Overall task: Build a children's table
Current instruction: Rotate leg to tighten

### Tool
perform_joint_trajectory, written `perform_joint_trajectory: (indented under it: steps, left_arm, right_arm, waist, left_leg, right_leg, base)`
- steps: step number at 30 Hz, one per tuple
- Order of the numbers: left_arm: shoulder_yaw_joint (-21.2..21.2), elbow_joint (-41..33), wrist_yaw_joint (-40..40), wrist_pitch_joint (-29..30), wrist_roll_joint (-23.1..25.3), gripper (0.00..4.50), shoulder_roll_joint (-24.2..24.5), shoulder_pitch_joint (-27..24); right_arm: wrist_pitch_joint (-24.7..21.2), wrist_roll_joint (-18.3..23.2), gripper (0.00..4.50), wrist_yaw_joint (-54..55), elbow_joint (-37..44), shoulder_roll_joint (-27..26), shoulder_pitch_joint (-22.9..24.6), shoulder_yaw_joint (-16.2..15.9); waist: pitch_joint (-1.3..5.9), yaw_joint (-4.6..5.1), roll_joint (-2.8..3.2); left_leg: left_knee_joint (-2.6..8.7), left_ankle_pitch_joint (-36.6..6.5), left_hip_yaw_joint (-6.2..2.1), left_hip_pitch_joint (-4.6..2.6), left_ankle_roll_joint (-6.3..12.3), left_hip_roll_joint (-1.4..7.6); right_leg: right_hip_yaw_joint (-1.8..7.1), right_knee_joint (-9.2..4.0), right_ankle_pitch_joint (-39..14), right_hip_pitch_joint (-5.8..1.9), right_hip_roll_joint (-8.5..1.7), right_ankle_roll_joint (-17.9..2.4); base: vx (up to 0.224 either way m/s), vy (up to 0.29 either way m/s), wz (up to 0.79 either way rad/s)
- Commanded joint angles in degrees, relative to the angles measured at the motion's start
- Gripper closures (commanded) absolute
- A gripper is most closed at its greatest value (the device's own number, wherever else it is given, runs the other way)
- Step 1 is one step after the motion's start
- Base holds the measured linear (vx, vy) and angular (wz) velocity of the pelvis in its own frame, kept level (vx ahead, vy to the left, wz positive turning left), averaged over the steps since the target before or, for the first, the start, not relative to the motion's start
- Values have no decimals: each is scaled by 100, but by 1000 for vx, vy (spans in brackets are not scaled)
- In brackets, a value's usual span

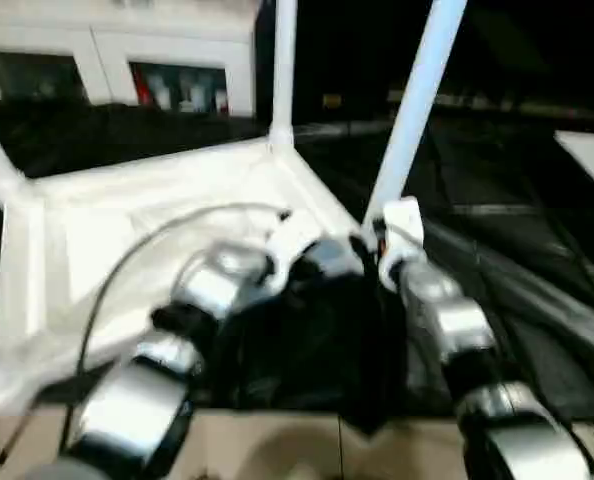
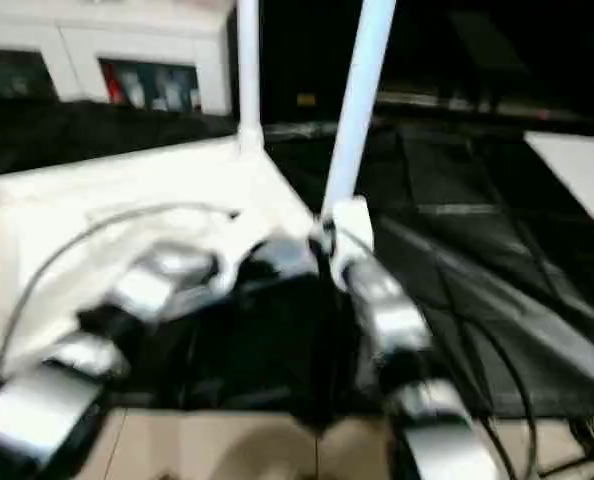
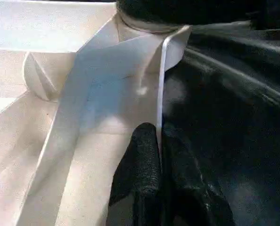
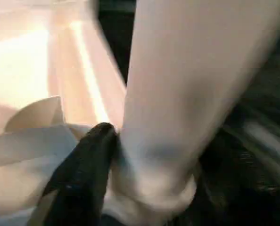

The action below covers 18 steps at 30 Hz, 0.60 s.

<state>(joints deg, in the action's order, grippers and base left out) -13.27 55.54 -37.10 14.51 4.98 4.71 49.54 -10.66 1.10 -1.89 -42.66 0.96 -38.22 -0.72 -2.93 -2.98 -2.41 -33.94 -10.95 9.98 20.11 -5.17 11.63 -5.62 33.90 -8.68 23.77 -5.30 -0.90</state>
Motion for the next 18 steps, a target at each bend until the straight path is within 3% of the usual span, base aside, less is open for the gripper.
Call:
perform_joint_trajectory:
  steps: [1, 2, 3, 4, 6, 9, 11, 13, 15, 16, 18]
  left_arm:
    - [307, 145, 768, -196, -37, 450, -117, 235]
    - [318, 245, 823, -266, -28, 450, -142, 293]
    - [324, 336, 843, -320, -25, 450, -160, 338]
    - [322, 381, 823, -366, -24, 450, -164, 354]
    - [311, 412, 732, -418, -30, 450, -159, 345]
    - [230, 330, 344, -649, -55, 450, -110, 209]
    - [206, 290, 219, -757, -56, 450, -87, 156]
    - [182, 206, 83, -779, -57, 450, -31, 60]
    - [66, 34, -278, -1013, -30, 450, 101, -123]
    - [55, -4, -346, -1014, -35, 450, 132, -169]
    - [2, -96, -515, -1144, -13, 450, 251, -289]
  right_arm:
    - [-23, 51, 183, 92, -349, -328, -20, -115]
    - [6, 75, 183, 197, -477, -398, -104, -9]
    - [47, 68, 183, 258, -564, -426, -151, 37]
    - [88, 31, 183, 285, -626, -429, -182, 39]
    - [165, -6, 183, 319, -717, -415, -224, 56]
    - [376, 43, 183, 282, -722, -337, -208, 145]
    - [450, 54, 166, 228, -634, -290, -179, 159]
    - [472, 2, 150, 129, -349, -147, -79, 124]
    - [396, -7, 139, -67, 238, 99, 138, 120]
    - [358, -6, 139, -151, 427, 186, 219, 111]
    - [118, 6, 115, -474, 946, 450, 456, 57]
  waist:
    - [388, -2, -8]
    - [396, 26, -22]
    - [407, 30, -10]
    - [451, 35, -9]
    - [445, 13, -20]
    - [444, -26, 11]
    - [435, -32, 4]
    - [402, -48, 12]
    - [368, -91, -22]
    - [367, -85, -79]
    - [363, -112, -94]
  left_leg:
    - [431, -1405, -52, 48, 45, 66]
    - [432, -1285, -57, 104, 94, 64]
    - [423, -1237, -56, 91, 104, 67]
    - [391, -984, -51, 89, 139, 70]
    - [367, -546, -12, 73, 338, 74]
    - [359, -371, 14, 53, 531, 76]
    - [362, -432, 22, 39, 550, 83]
    - [380, -759, 31, 21, 487, 87]
    - [402, -935, 26, -1, 405, 104]
    - [407, -951, 29, 9, 387, 99]
    - [417, -1025, 10, 10, 355, 110]
  right_leg:
    - [233, -477, -2417, -317, -301, -549]
    - [232, -456, -2210, -352, -294, -567]
    - [240, -443, -2108, -343, -310, -615]
    - [259, -375, -1629, -357, -311, -782]
    - [276, -277, -738, -356, -290, -1147]
    - [287, -242, -302, -381, -295, -1378]
    - [288, -248, -355, -379, -299, -1411]
    - [289, -318, -844, -382, -304, -1323]
    - [292, -375, -1403, -372, -318, -1100]
    - [288, -386, -1522, -377, -308, -1036]
    - [288, -398, -1857, -367, -309, -822]
  base:
    - [0, 0, 0]
    - [0, 0, 0]
    - [0, 0, 0]
    - [0, 0, 0]
    - [58, -7, 1]
    - [19, -2, 0]
    - [0, 0, 0]
    - [0, 0, 0]
    - [0, 0, 0]
    - [0, 0, 0]
    - [0, 0, 0]
